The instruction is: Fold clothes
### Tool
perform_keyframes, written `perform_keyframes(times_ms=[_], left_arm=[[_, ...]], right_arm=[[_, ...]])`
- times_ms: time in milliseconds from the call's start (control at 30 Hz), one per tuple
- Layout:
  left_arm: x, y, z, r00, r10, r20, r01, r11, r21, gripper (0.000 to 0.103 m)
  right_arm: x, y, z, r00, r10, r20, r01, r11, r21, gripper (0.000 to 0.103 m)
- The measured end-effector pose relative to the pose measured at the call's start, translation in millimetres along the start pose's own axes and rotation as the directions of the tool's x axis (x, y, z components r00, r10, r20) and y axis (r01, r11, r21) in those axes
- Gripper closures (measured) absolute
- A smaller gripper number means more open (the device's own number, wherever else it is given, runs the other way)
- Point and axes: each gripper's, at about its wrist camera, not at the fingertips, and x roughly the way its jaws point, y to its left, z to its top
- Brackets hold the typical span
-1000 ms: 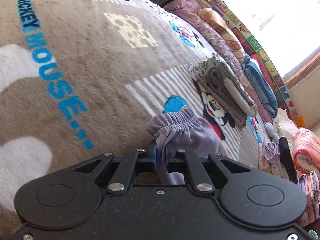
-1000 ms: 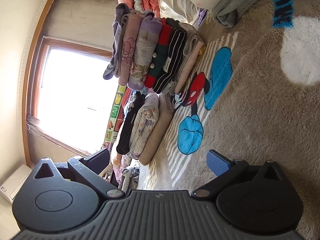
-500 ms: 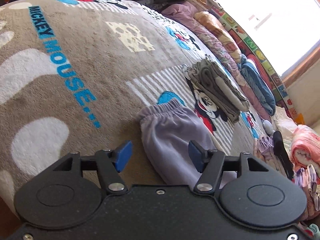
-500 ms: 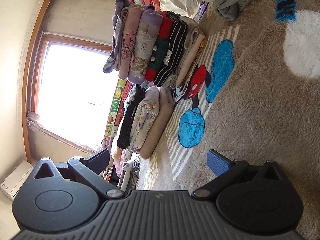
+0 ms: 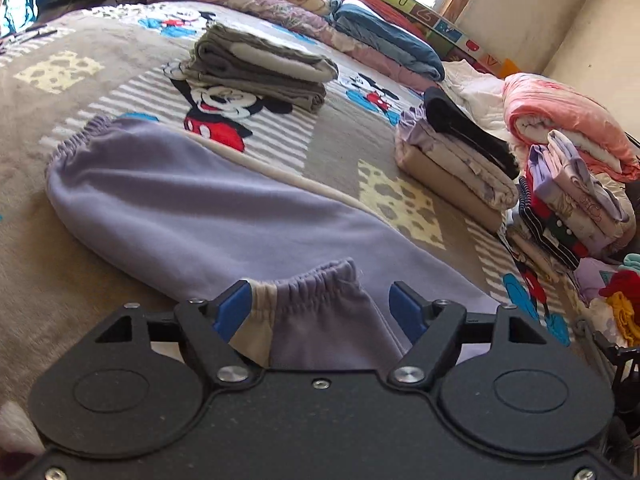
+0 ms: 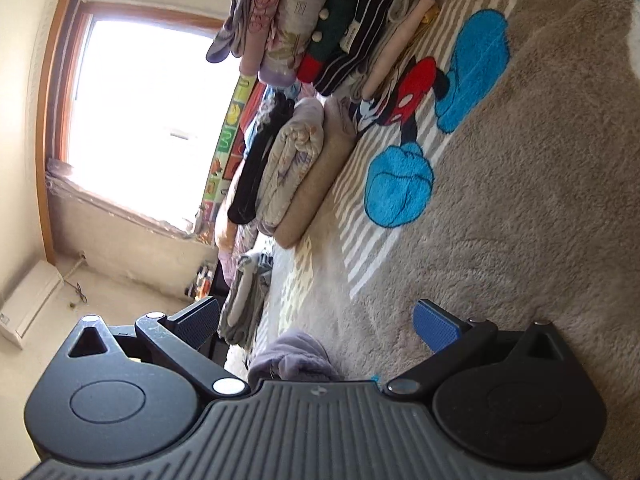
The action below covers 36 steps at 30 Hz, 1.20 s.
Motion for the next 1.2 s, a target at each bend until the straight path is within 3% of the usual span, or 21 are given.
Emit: perform_keyframes(times_ms=[167,300,433,567,600,733,767,867,967,1033,1200], left_arm=[[-16.4,14.6,33.3,0.999,0.033,0.019,-0.033,0.999,0.027,0.028],[-20.7,39.8,82.5,0.994,0.105,0.034,-0.109,0.985,0.135,0.028],[0.2,75.6,118.8,0.979,0.204,-0.015,-0.195,0.954,0.226,0.028],[23.1,107.3,140.1,0.969,0.233,-0.081,-0.203,0.939,0.279,0.028],[27.8,114.0,144.9,0.970,0.226,-0.093,-0.191,0.938,0.291,0.028],[44.8,123.5,157.4,0.973,0.187,-0.136,-0.132,0.932,0.337,0.029],[50.1,122.4,158.5,0.973,0.178,-0.149,-0.114,0.927,0.357,0.029],[70.4,115.1,154.8,0.964,0.198,-0.179,-0.101,0.891,0.443,0.031],[86.0,109.0,148.6,0.956,0.242,-0.167,-0.119,0.840,0.530,0.046],[89.2,105.7,144.0,0.956,0.249,-0.154,-0.120,0.814,0.568,0.092],[66.8,94.6,134.9,0.972,0.221,-0.078,-0.129,0.782,0.610,0.099]], right_arm=[[26.2,15.8,3.8,0.993,-0.048,-0.104,0.038,0.995,-0.089,0.001],[55.0,28.3,5.0,0.983,-0.086,-0.164,0.057,0.984,-0.169,0.001],[88.4,41.9,4.1,0.965,-0.093,-0.246,0.032,0.970,-0.239,0.001],[121.6,53.8,-3.1,0.936,-0.117,-0.332,0.005,0.948,-0.319,0.004],[129.4,55.9,-5.8,0.926,-0.120,-0.359,-0.008,0.942,-0.335,0.007],[150.6,62.2,-18.8,0.892,-0.149,-0.427,-0.040,0.914,-0.403,0.036],[152.1,63.3,-21.3,0.889,-0.153,-0.431,-0.048,0.906,-0.420,0.047],[150.5,64.4,-25.6,0.897,-0.168,-0.409,-0.045,0.886,-0.461,0.067],[142.1,67.4,-28.7,0.916,-0.169,-0.364,-0.043,0.860,-0.508,0.076],[135.9,72.3,-29.9,0.931,-0.158,-0.330,-0.044,0.846,-0.531,0.078],[121.4,91.6,-35.4,0.951,-0.121,-0.286,-0.077,0.801,-0.594,0.085]])
